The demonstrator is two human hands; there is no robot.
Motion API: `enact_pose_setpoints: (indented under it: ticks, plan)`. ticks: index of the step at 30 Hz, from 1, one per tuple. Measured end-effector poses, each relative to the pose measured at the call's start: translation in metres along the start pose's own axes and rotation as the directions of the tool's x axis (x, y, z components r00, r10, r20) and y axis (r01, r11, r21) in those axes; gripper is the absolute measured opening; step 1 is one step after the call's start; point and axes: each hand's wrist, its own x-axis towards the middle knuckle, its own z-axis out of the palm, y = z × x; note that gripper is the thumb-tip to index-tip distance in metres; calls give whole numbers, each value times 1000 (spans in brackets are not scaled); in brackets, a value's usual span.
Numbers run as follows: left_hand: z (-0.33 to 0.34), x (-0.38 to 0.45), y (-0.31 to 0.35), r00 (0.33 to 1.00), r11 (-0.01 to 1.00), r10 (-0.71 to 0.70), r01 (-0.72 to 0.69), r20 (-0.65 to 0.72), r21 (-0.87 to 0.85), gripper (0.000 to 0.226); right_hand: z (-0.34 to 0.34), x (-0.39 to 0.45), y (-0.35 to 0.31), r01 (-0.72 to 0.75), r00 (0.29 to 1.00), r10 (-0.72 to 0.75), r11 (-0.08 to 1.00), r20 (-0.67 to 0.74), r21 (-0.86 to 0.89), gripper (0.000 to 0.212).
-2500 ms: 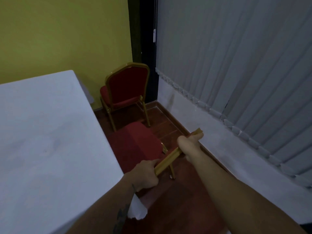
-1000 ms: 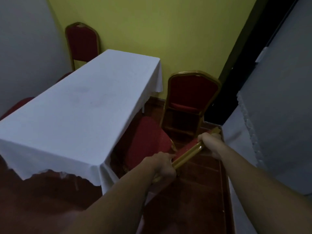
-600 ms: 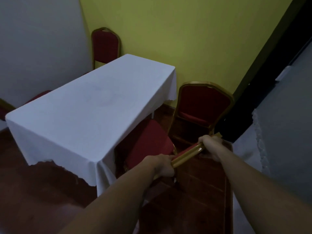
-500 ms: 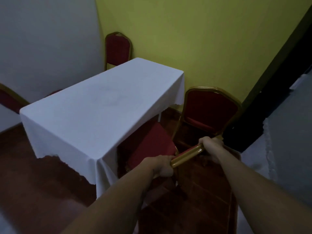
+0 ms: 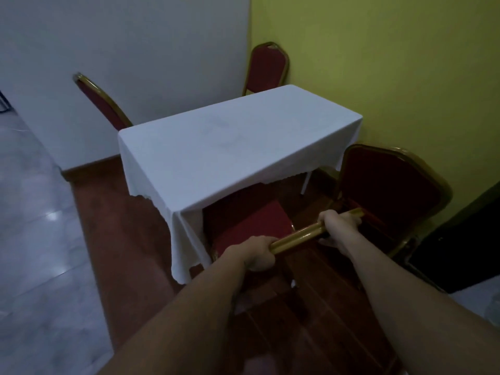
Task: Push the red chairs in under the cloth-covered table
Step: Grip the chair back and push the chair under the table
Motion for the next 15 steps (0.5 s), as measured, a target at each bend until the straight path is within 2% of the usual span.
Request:
enact_pose_setpoints:
  ticks: [7, 15]
  plan:
    - [7, 11, 8, 996, 994, -42, 35, -73, -99, 67, -7, 13, -11, 7, 999, -6, 1000, 37, -23, 69]
    - [0, 39, 20, 995, 985, -61, 48, -75, -166, 72, -6, 42, -33, 22, 996, -17, 998, 91, -56, 68]
